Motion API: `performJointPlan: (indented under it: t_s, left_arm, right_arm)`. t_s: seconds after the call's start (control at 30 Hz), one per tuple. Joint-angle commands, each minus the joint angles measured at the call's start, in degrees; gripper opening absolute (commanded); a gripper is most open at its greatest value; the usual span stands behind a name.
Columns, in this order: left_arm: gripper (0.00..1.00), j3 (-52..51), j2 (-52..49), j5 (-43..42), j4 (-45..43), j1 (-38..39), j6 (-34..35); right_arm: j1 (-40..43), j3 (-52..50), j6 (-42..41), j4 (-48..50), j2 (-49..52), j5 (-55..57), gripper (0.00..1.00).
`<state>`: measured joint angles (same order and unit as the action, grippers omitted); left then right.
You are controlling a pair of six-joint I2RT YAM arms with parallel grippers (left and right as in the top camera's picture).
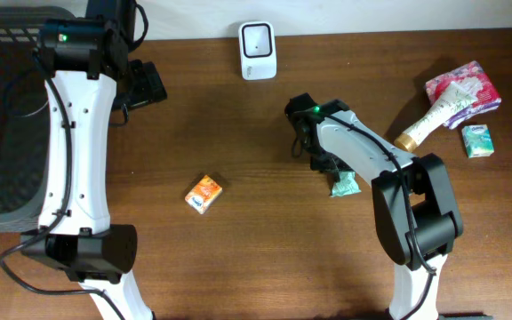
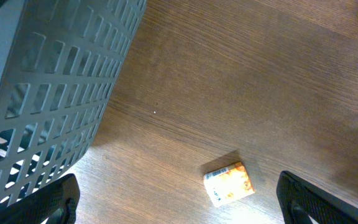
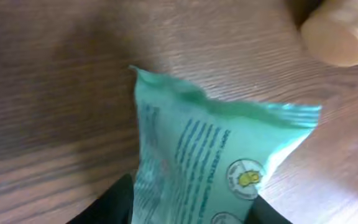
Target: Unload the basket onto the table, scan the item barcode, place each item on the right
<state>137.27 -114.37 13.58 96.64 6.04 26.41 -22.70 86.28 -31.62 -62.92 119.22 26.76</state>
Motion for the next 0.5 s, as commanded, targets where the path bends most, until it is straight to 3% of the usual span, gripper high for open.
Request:
performJointPlan:
  t_s: [0.0, 0.1, 0.17, 0.27, 0.37, 0.47]
  left_arm:
    - [0.99, 0.6, 1.5, 0.6, 0.1, 0.2, 0.1]
    - [0.99, 0.6, 1.5, 0.6, 0.1, 0.2, 0.1]
    - [0.99, 0.6, 1.5, 0.6, 0.1, 0.2, 0.1]
    - [0.99, 0.6, 1.5, 0.6, 0.1, 0.2, 0.1]
    - [0.99, 0.6, 1.5, 0.6, 0.1, 0.2, 0.1]
    - [0.99, 0.6, 1.5, 0.6, 0.1, 0.2, 0.1]
  right_arm:
    - [-0.2, 0.3, 1.4, -1.0, -0.5, -7.3, 0.42]
    - [-0.3, 4.7, 1.6, -7.3, -0.5, -8.1, 0.39]
    - [-1.1, 9.0, 7.6, -9.1, -0.5, -17.9, 0.40]
    - [-3.2, 9.4, 7.7, -5.5, -0.5, -29.3, 0.33]
    - [-3.9, 9.7, 10.0, -3.2, -0.5, -35.6, 0.32]
    - [-1.6, 13.0, 10.2, -6.1, -0.5, -32.4, 0.42]
